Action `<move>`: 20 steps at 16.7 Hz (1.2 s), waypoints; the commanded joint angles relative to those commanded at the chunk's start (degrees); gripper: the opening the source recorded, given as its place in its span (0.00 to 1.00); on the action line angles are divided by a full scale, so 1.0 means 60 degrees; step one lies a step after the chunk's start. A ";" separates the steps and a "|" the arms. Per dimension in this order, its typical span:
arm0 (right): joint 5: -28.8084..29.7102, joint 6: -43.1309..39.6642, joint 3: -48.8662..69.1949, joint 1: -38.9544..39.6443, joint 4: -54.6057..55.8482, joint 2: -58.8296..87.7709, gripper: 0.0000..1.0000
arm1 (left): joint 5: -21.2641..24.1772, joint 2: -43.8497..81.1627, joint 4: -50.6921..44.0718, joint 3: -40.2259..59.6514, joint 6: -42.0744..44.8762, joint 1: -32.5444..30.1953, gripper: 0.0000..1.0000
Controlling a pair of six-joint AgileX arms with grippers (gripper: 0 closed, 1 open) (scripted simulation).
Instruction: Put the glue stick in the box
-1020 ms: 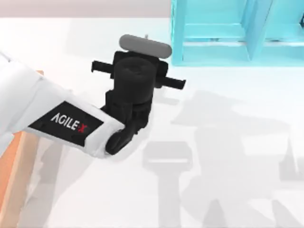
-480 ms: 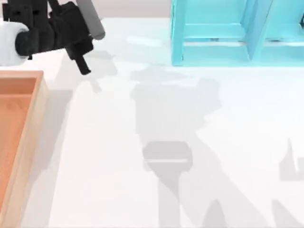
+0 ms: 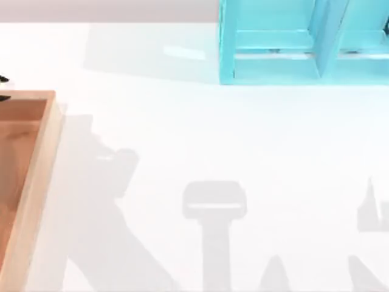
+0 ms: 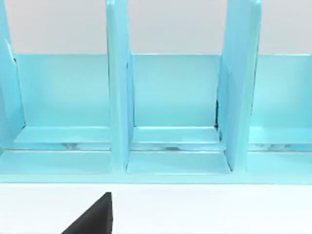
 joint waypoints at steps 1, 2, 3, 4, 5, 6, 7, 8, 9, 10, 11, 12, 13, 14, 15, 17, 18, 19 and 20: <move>0.0000 0.0000 0.0000 0.0000 0.0000 0.0000 1.00 | 0.0516 0.0138 -0.0998 -0.0070 0.0878 0.0619 0.00; 0.0000 0.0000 0.0000 0.0000 0.0000 0.0000 1.00 | 0.0971 0.0303 -0.1964 -0.0188 0.1710 0.1215 0.00; 0.0000 0.0000 0.0000 0.0000 0.0000 0.0000 1.00 | 0.1386 0.0480 -0.2895 -0.0332 0.2505 0.1790 0.00; 0.0000 0.0000 0.0000 0.0000 0.0000 0.0000 1.00 | 0.1766 0.0665 -0.3788 -0.0496 0.3265 0.2344 0.00; 0.0000 0.0000 0.0000 0.0000 0.0000 0.0000 1.00 | 0.2111 0.0852 -0.4642 -0.0674 0.3989 0.2875 0.00; 0.0000 0.0000 0.0000 0.0000 0.0000 0.0000 1.00 | 0.2416 0.1037 -0.5440 -0.0861 0.4662 0.3372 0.00; 0.0000 0.0000 0.0000 0.0000 0.0000 0.0000 1.00 | 0.2685 0.1214 -0.6173 -0.1048 0.5279 0.3829 0.00; 0.0000 0.0000 0.0000 0.0000 0.0000 0.0000 1.00 | 0.2922 0.1381 -0.6841 -0.1230 0.5843 0.4246 0.00; 0.0000 0.0000 0.0000 0.0000 0.0000 0.0000 1.00 | 0.3125 0.1534 -0.7439 -0.1404 0.6351 0.4621 0.00; 0.0000 0.0000 0.0000 0.0000 0.0000 0.0000 1.00 | 0.3287 0.1671 -0.7946 -0.1564 0.6783 0.4942 0.00; 0.0000 0.0000 0.0000 0.0000 0.0000 0.0000 1.00 | 0.3402 0.1782 -0.8339 -0.1700 0.7115 0.5194 0.00; 0.0000 0.0000 0.0000 0.0000 0.0000 0.0000 1.00 | 0.3483 0.1871 -0.8644 -0.1812 0.7368 0.5392 0.00; 0.0000 0.0000 0.0000 0.0000 0.0000 0.0000 1.00 | 0.3534 0.1938 -0.8860 -0.1897 0.7544 0.5532 0.00; 0.0000 0.0000 0.0000 0.0000 0.0000 0.0000 1.00 | 0.3556 0.1977 -0.8981 -0.1948 0.7639 0.5610 0.00; 0.0000 0.0000 0.0000 0.0000 0.0000 0.0000 1.00 | 0.3557 0.1979 -0.8986 -0.1950 0.7643 0.5614 0.00; 0.0000 0.0000 0.0000 0.0000 0.0000 0.0000 1.00 | 0.3557 0.1979 -0.8986 -0.1950 0.7643 0.5614 0.00; 0.0000 0.0000 0.0000 0.0000 0.0000 0.0000 1.00 | 0.3557 0.1979 -0.8986 -0.1950 0.7643 0.5614 0.00; 0.0000 0.0000 0.0000 0.0000 0.0000 0.0000 1.00 | 0.3548 0.1951 -0.8961 -0.1920 0.7642 0.5572 0.00; 0.0000 0.0000 0.0000 0.0000 0.0000 0.0000 1.00 | 0.3546 0.1949 -0.8952 -0.1922 0.7635 0.5574 0.00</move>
